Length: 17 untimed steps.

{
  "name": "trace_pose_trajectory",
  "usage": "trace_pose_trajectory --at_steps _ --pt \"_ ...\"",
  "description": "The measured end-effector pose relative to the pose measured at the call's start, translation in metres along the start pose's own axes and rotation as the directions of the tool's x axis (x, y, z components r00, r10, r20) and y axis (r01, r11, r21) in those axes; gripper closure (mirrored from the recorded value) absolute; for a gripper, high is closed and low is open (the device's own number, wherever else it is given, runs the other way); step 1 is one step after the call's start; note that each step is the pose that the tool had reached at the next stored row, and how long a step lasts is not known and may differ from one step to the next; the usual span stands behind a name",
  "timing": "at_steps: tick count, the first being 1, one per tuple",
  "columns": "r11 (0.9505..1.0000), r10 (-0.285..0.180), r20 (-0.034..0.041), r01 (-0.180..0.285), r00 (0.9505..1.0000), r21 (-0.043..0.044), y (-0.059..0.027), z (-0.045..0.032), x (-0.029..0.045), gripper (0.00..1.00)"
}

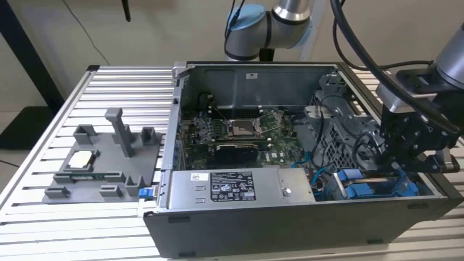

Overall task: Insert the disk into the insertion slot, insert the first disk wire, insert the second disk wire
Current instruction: 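Insert the first disk wire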

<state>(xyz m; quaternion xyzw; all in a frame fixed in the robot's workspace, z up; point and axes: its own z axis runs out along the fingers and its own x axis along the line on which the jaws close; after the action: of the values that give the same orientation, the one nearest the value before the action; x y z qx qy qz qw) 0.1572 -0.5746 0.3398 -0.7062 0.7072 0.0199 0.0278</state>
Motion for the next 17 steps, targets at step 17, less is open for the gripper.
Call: trace_pose_trajectory --at_steps 17 --pt "1.0 0.0 0.0078 0.0 1.0 -0.0002 -0.001 0.0116 0.0006 0.8"
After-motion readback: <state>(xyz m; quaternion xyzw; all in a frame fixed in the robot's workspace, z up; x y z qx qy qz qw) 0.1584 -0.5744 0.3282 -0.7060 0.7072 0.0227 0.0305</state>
